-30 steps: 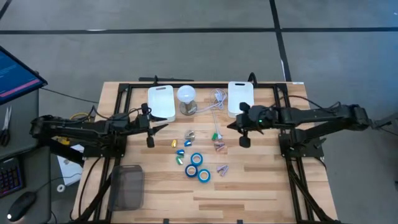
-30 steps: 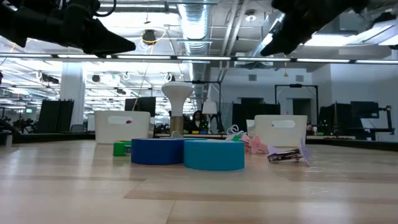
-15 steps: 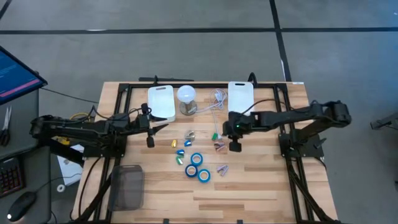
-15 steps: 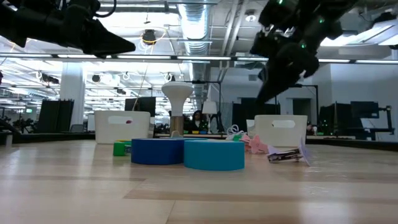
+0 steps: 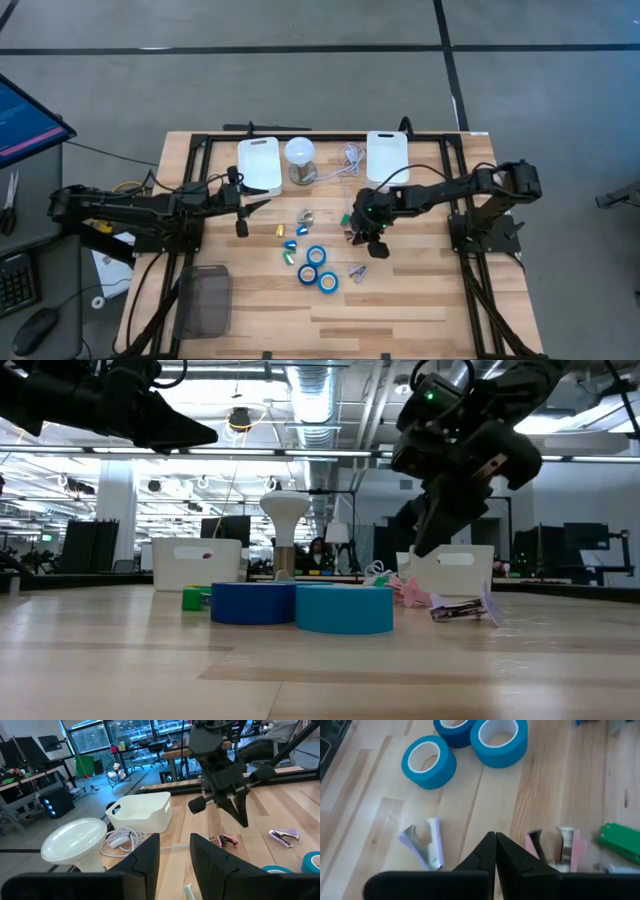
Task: Pick and place Stapler, Stapler remover, tape
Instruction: Put the pink staple remover into the right white bin
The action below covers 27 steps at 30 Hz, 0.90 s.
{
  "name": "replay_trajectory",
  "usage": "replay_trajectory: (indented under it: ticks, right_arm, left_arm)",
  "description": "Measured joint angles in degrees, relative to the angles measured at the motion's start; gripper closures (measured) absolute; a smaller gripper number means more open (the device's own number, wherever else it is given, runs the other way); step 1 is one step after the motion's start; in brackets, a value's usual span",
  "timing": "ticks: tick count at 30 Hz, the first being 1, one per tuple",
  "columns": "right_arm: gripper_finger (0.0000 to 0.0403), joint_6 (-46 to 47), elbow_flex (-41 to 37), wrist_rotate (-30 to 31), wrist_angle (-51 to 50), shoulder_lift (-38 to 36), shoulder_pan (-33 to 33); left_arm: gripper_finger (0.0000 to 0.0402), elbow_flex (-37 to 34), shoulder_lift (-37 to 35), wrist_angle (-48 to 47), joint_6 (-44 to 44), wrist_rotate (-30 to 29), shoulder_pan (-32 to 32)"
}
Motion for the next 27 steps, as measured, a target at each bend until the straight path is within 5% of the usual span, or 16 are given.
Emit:
replay_trajectory:
  ticks: [12,27]
  right_arm:
    - [0.0296,-1.3,0.0,4.7,1.1,1.3,0.3]
    - [0.0261,-1.4,0.0,7.9,-0.9,1.3,0.3]
  left_arm:
    - [0.0302,0.0,0.0,0.0,0.0,0.0,0.0]
    - [0.0302,0.0,0.0,0.0,0.0,0.0,0.0]
